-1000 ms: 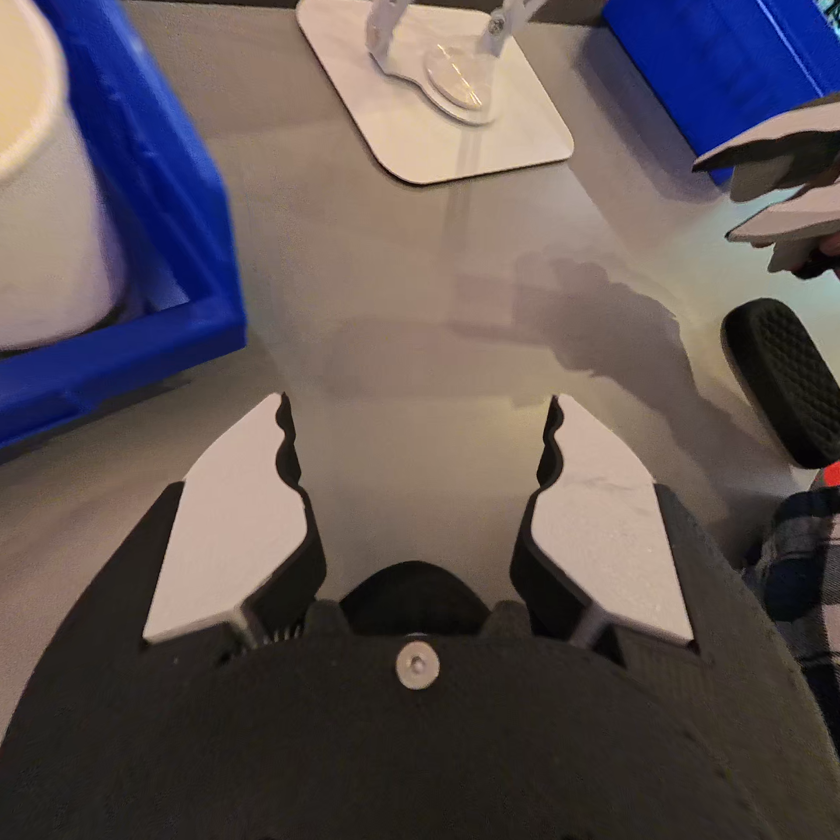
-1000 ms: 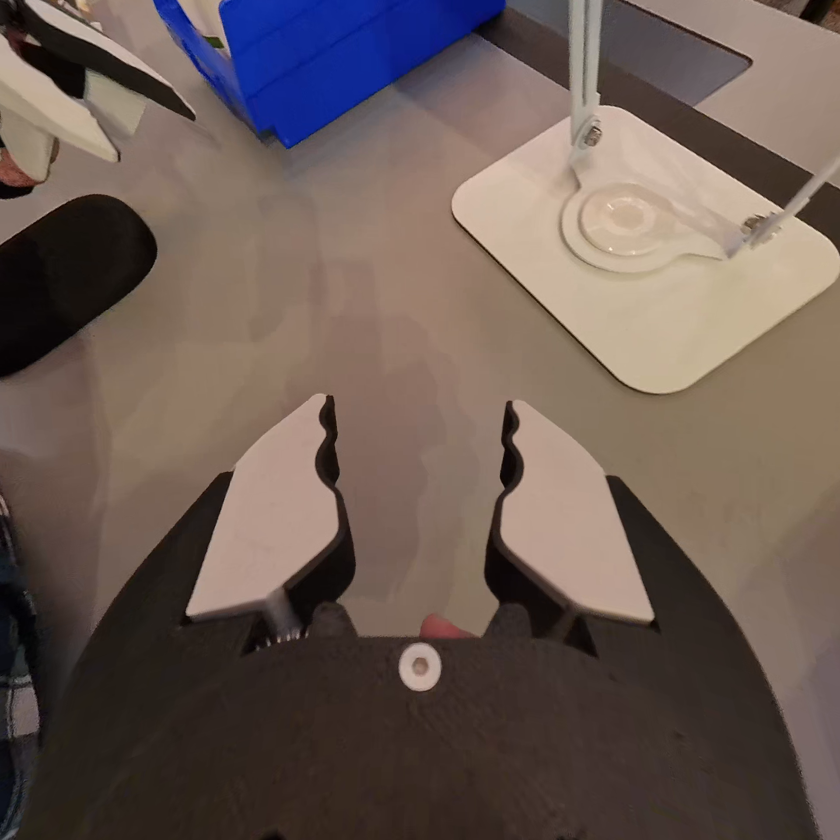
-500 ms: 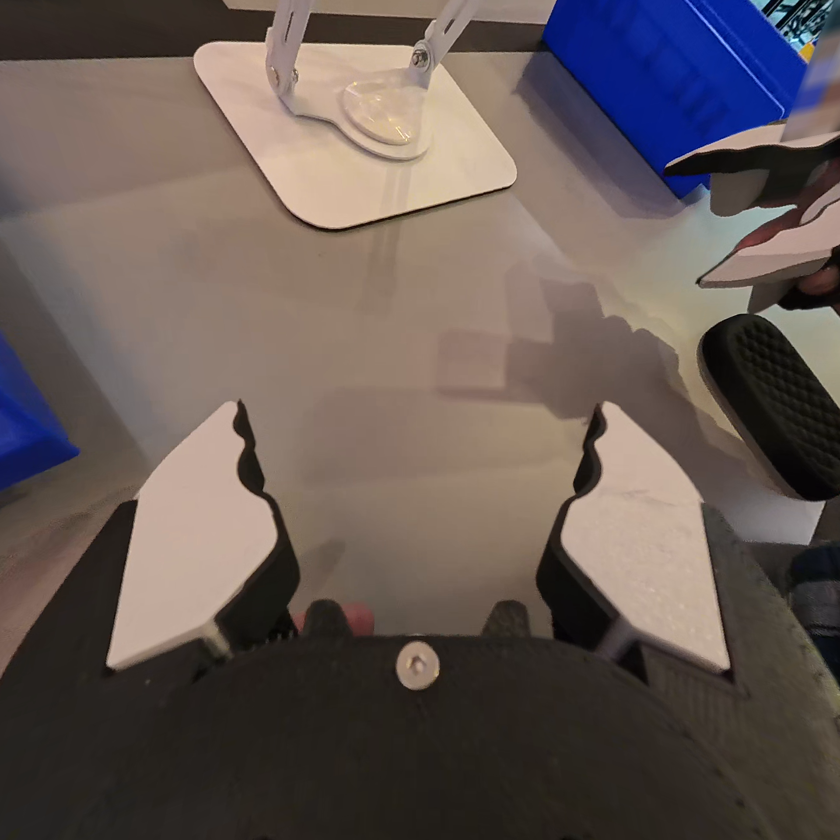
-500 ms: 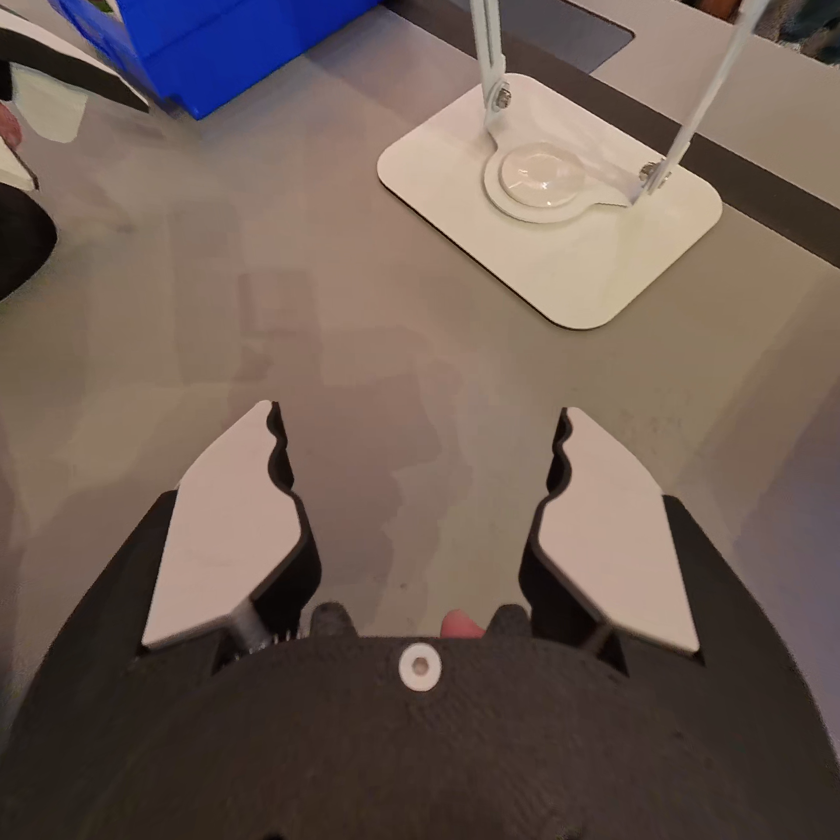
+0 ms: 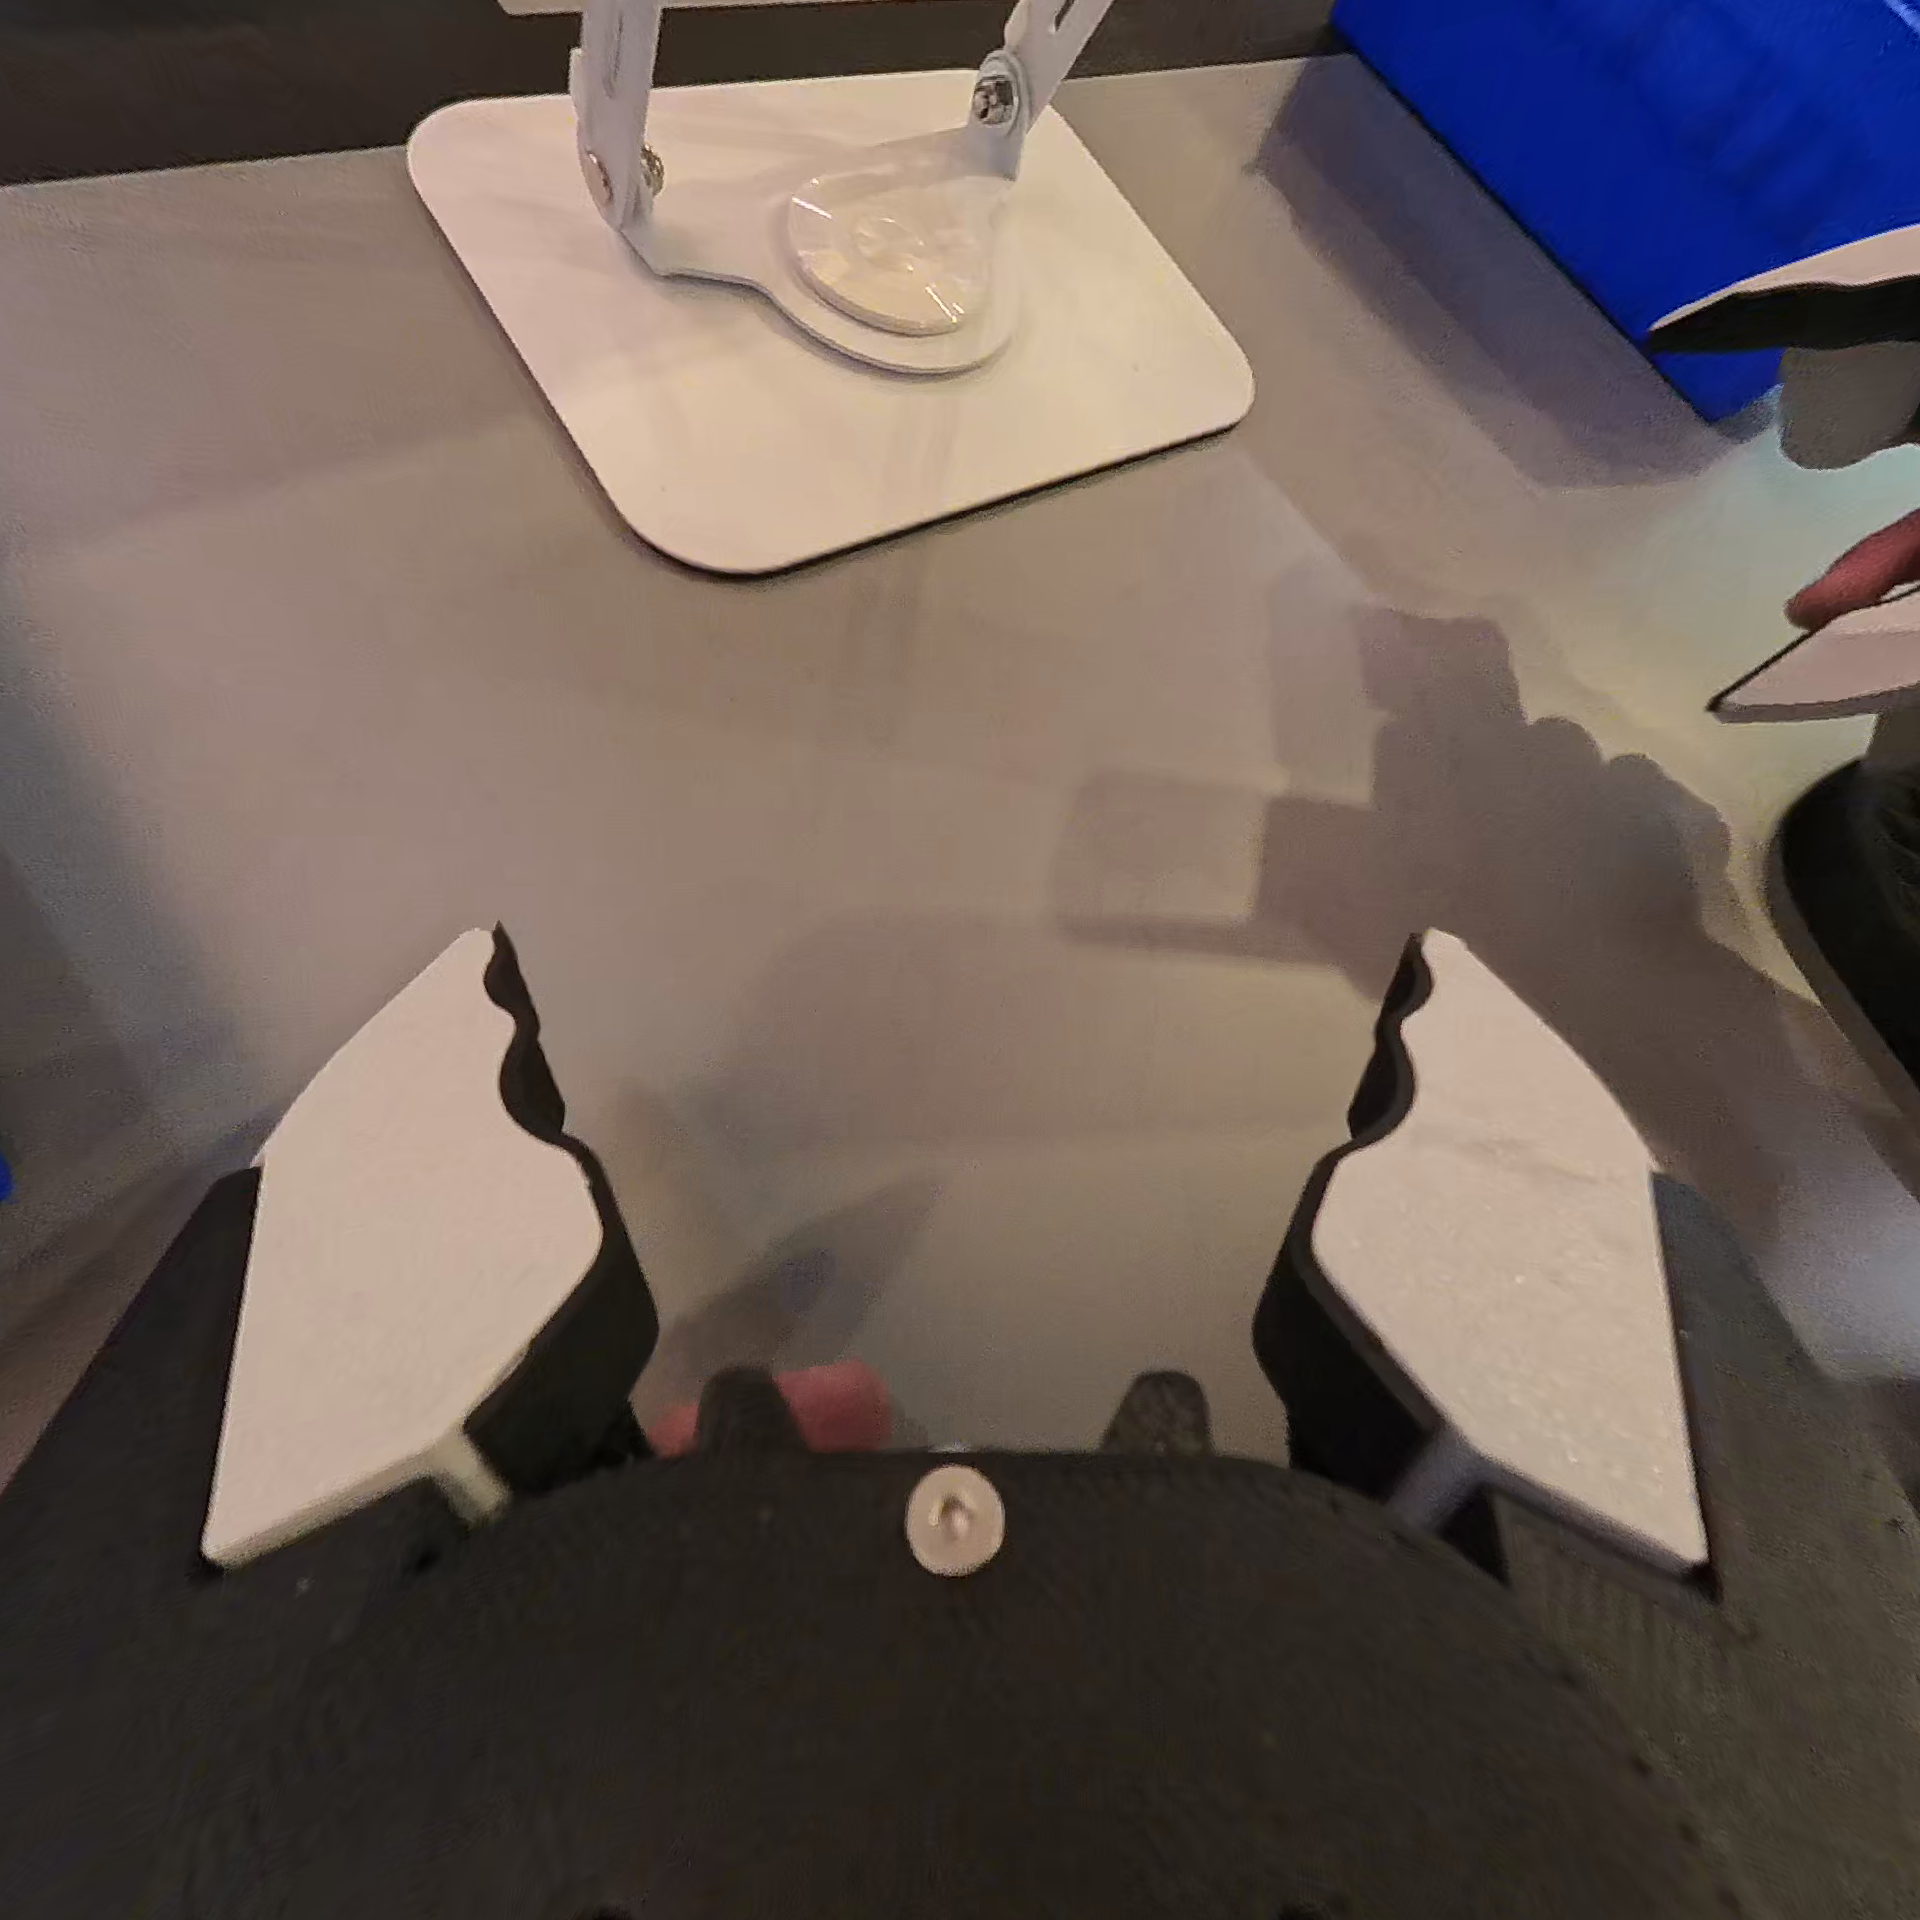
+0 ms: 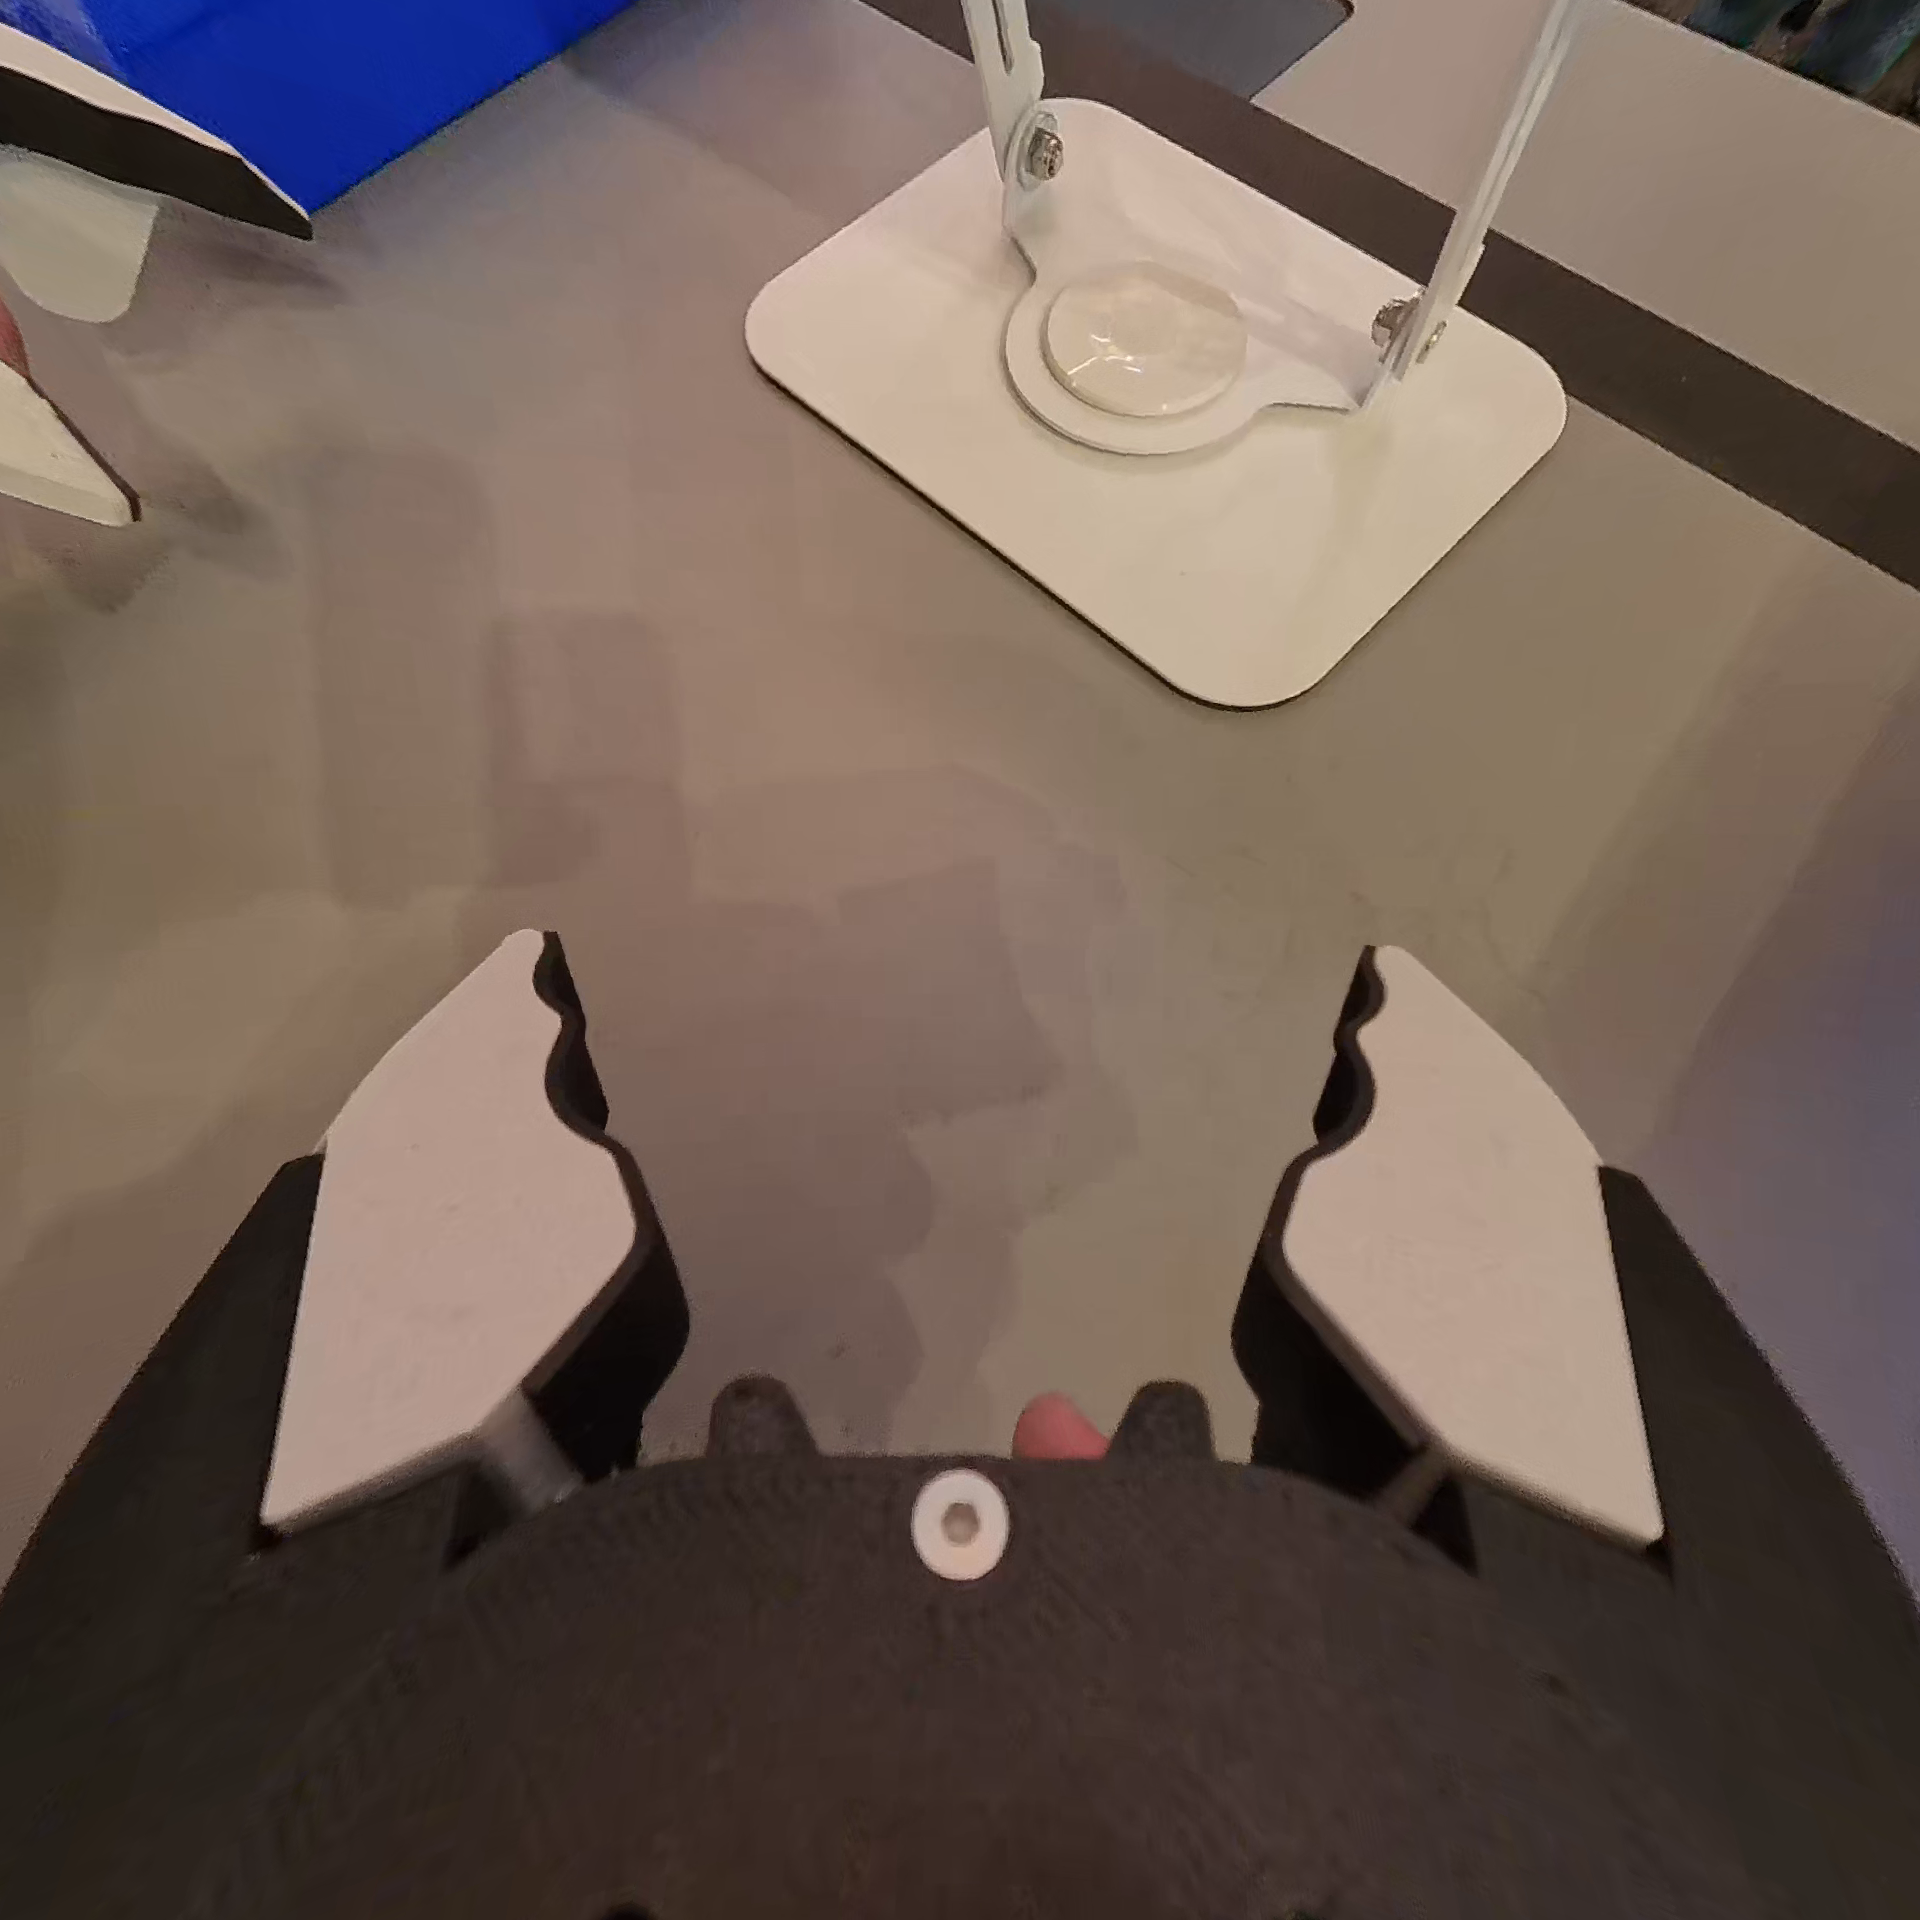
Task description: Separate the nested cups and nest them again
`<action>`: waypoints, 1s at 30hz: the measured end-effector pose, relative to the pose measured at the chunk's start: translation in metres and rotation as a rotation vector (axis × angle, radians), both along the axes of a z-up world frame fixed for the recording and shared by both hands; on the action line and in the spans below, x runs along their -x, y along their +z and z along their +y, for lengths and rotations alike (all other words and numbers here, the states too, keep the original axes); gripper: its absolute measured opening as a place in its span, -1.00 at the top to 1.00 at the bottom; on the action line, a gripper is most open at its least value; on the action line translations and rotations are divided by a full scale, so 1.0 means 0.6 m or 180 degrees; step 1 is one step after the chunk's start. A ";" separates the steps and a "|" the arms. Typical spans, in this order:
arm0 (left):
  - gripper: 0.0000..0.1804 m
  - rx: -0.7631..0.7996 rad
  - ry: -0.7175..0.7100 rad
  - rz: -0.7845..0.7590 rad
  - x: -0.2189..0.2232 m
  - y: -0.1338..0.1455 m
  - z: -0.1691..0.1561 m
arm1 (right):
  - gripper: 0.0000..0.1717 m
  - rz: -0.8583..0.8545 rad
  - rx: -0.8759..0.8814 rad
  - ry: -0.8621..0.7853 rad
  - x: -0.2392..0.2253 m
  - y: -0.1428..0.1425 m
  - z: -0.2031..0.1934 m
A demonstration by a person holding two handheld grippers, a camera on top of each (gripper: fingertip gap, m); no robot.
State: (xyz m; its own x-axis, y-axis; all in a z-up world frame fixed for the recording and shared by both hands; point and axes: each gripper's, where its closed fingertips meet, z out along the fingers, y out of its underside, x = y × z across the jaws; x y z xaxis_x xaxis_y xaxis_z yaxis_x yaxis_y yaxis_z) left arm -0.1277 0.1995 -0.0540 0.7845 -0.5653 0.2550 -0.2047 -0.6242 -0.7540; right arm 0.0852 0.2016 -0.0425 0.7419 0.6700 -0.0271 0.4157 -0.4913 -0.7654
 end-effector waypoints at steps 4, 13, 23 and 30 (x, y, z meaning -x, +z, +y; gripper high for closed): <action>-0.62 -0.0115 0.0154 0.0121 -0.002 -0.005 0.024 | -0.65 -0.0060 0.0014 -0.0089 -0.006 -0.012 0.018; -0.62 -0.0041 0.0553 0.0357 0.004 -0.021 0.057 | -0.72 -0.0161 0.0076 -0.0338 -0.030 -0.026 0.052; -0.62 0.0139 0.1012 0.0471 0.025 -0.049 0.077 | -0.72 -0.0188 0.0184 -0.0502 -0.043 -0.051 0.071; -0.62 0.0169 0.1049 0.0560 0.024 -0.059 0.081 | -0.72 -0.0237 0.0170 -0.0520 -0.044 -0.055 0.076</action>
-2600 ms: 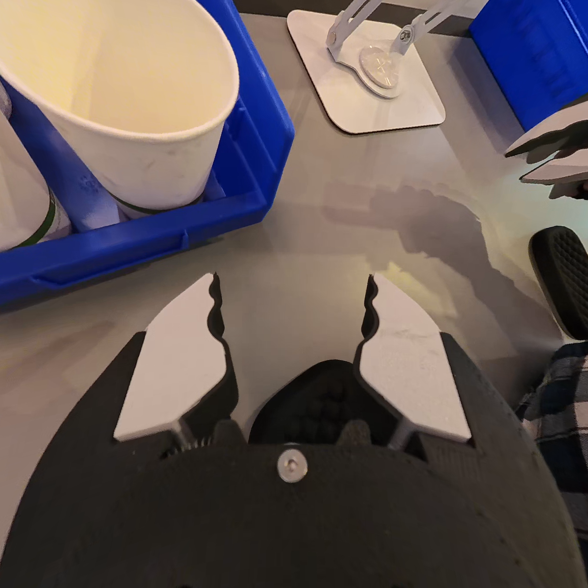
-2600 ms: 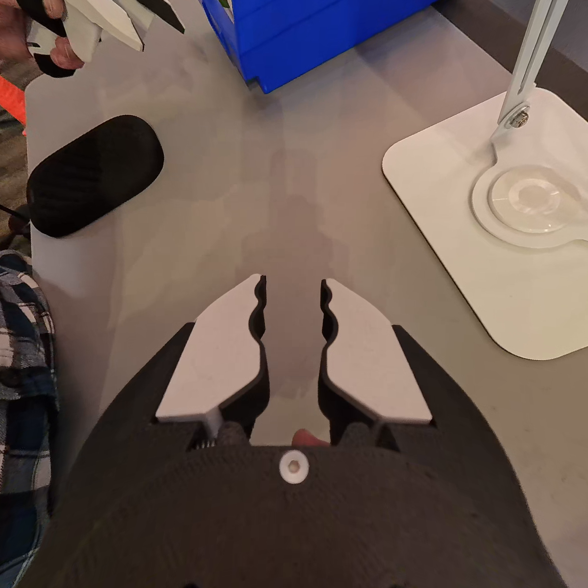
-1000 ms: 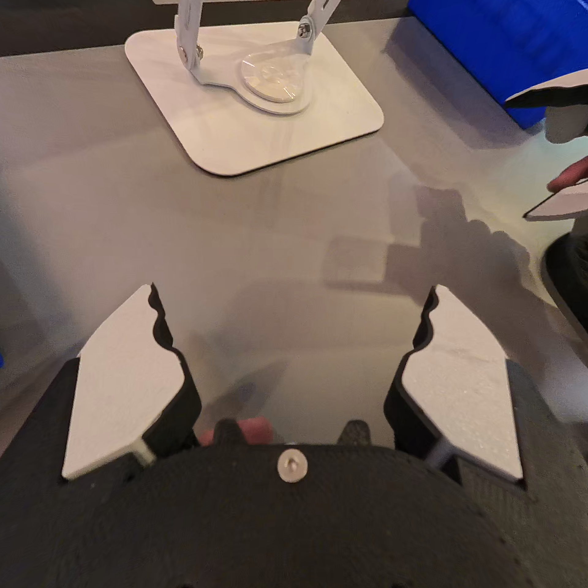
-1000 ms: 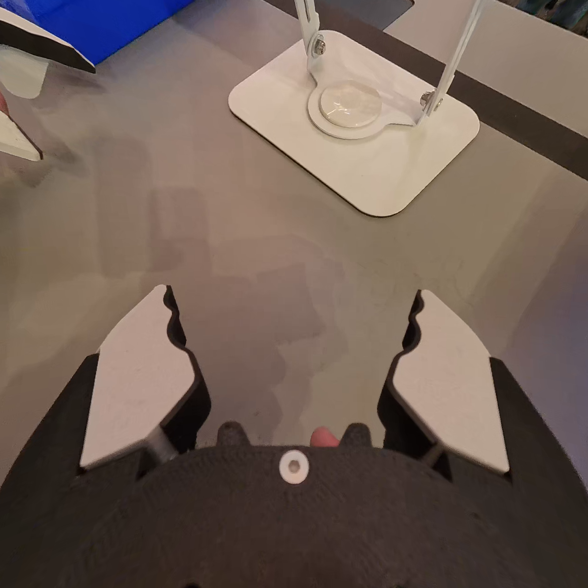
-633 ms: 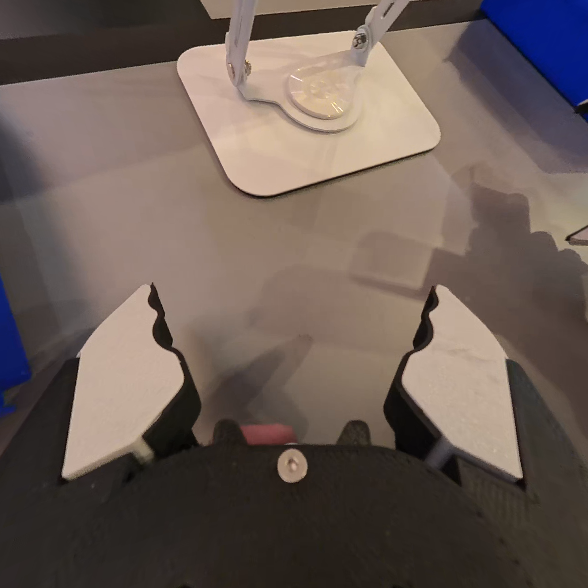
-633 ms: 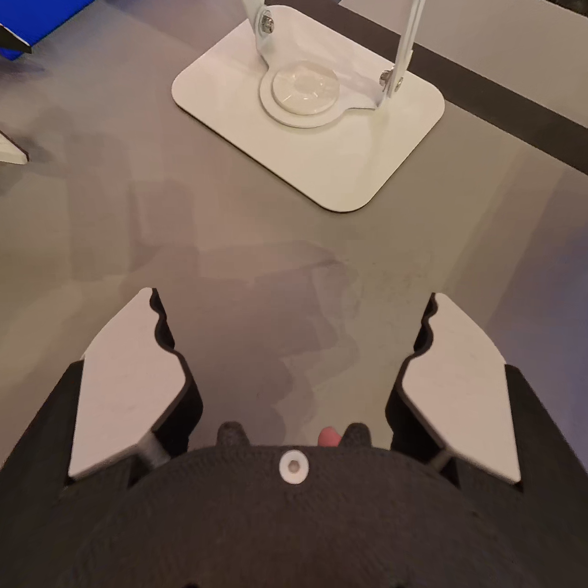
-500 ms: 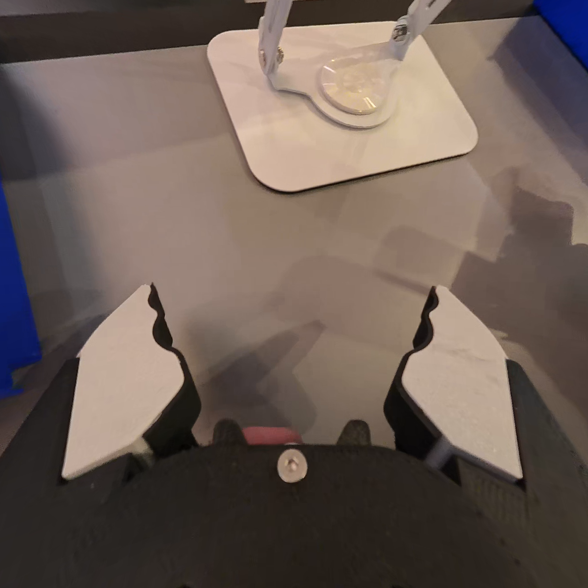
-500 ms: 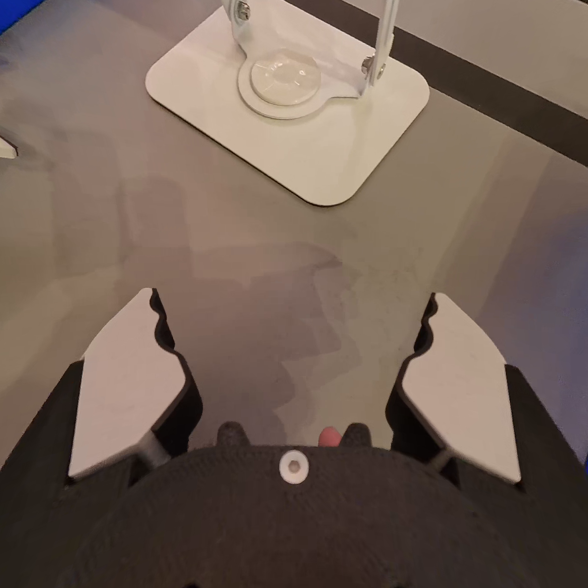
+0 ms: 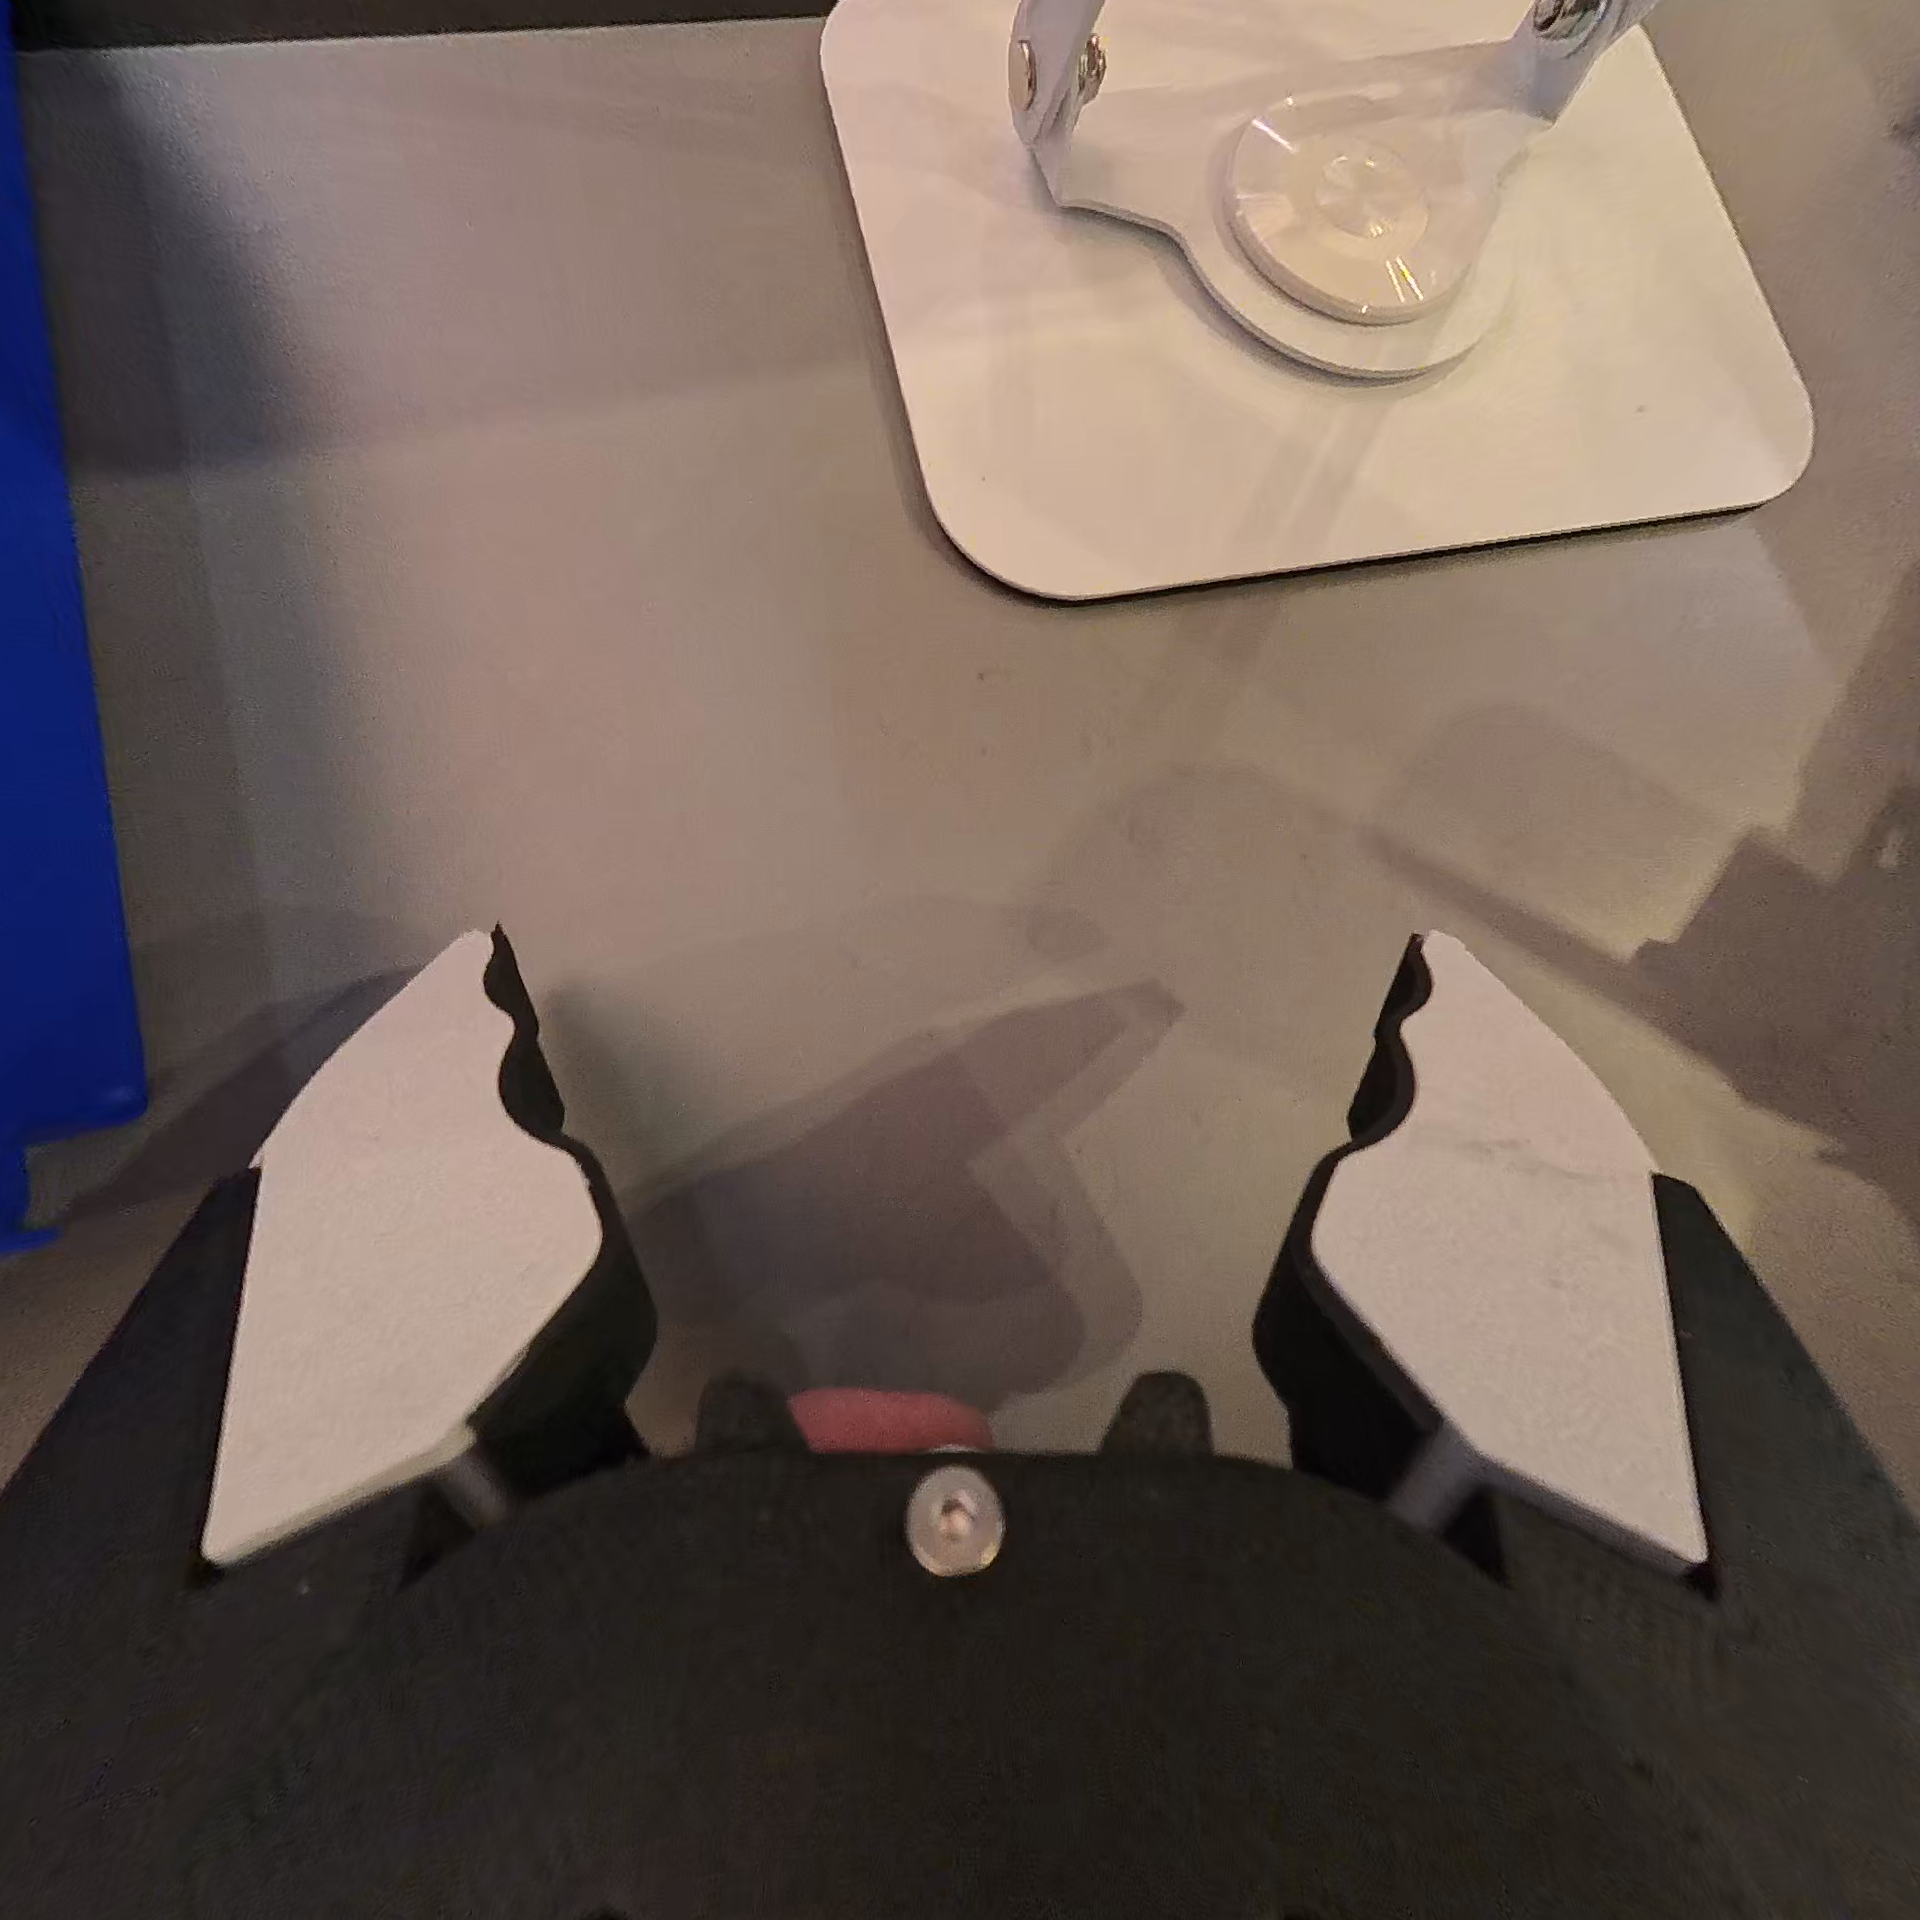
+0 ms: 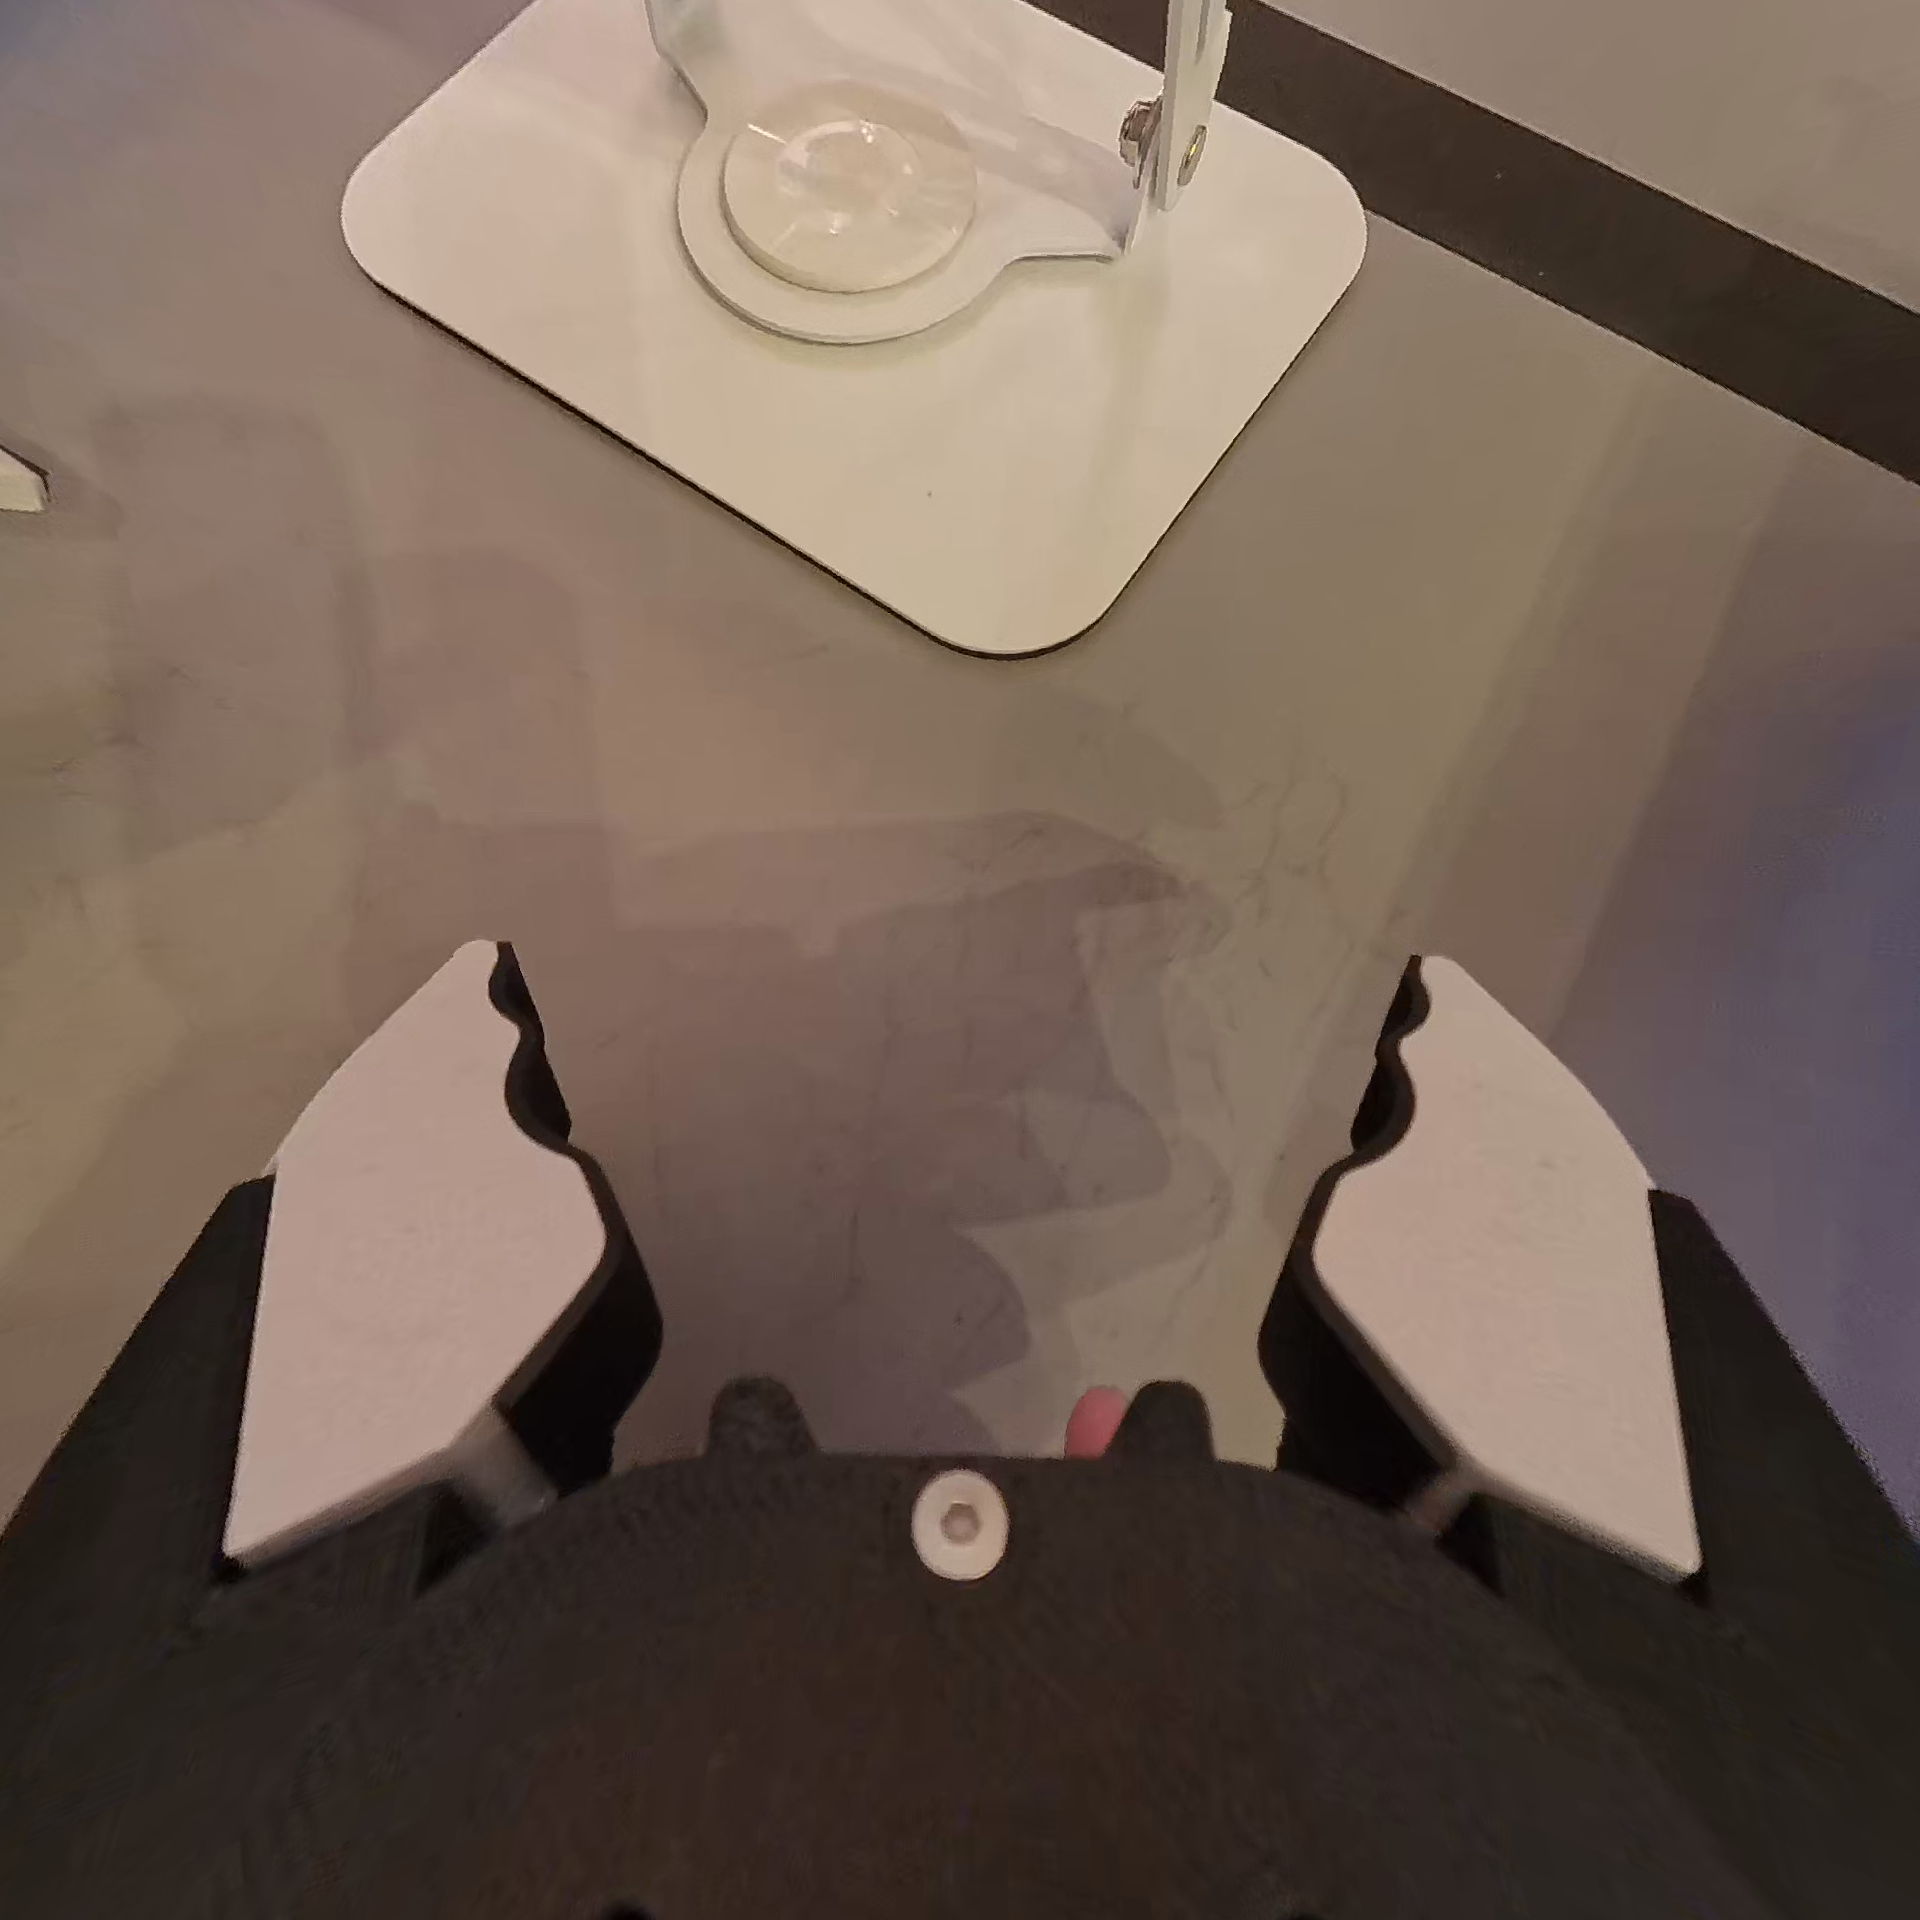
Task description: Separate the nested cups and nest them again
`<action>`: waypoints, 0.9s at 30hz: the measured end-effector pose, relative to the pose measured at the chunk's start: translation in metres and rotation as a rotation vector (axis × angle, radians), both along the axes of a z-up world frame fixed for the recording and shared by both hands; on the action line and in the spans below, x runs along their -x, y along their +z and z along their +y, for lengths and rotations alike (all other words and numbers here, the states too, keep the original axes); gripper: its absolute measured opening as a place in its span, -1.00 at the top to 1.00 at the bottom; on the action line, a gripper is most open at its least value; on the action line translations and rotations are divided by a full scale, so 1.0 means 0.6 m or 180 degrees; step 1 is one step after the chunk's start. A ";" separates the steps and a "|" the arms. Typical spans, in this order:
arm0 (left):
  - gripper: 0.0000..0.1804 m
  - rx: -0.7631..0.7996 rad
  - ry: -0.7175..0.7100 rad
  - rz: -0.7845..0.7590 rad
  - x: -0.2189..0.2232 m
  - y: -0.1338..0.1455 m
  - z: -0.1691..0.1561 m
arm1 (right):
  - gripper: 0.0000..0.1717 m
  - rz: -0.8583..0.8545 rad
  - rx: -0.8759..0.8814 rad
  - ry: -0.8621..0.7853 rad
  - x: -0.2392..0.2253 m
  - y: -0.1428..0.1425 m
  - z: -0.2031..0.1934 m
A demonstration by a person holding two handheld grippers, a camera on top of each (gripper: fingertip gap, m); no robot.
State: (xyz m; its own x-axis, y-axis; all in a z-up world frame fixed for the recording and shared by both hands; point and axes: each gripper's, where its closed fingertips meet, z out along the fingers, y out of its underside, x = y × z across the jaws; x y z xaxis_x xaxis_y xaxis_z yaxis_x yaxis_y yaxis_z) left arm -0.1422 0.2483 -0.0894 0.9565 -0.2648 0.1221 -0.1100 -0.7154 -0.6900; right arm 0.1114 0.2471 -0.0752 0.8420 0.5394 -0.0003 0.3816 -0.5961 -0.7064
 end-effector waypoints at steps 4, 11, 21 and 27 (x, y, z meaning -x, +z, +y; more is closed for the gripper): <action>-0.62 -0.0003 0.0000 0.0002 -0.002 0.001 0.002 | -0.72 -0.0003 0.0015 -0.0023 -0.002 -0.002 -0.002; -0.62 0.0136 -0.0051 0.0009 -0.002 -0.012 -0.001 | -0.72 -0.0019 0.0051 -0.0049 -0.001 -0.013 -0.006; -0.62 0.0246 -0.0119 0.0132 -0.012 -0.023 0.003 | -0.72 -0.0060 0.0089 -0.0130 -0.006 -0.030 -0.002; -0.62 0.0284 -0.0126 0.0184 -0.012 -0.028 0.008 | -0.72 -0.0127 0.0090 -0.0150 -0.004 -0.038 -0.001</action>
